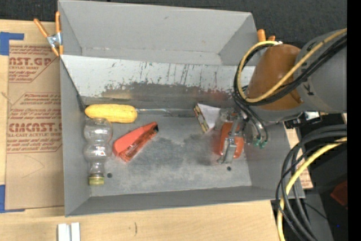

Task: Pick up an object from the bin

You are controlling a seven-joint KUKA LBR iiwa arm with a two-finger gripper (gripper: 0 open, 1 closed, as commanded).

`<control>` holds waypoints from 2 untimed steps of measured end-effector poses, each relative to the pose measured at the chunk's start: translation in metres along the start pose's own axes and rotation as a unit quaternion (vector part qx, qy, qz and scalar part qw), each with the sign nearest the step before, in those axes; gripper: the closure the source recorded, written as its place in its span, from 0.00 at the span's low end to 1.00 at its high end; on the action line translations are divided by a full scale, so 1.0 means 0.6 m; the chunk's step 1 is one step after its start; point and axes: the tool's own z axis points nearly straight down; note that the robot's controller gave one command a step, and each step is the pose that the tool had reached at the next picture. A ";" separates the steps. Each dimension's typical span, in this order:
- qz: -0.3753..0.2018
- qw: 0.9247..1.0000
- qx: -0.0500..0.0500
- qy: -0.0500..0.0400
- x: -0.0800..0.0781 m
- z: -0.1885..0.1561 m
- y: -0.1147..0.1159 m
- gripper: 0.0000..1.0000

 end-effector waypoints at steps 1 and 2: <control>0.000 1.000 0.000 0.000 0.000 0.000 0.000 0.00; 0.045 0.999 -0.002 0.000 -0.002 0.006 -0.016 0.00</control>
Offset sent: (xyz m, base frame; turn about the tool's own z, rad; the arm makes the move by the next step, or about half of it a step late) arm -0.0025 -0.0361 -0.0112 0.2744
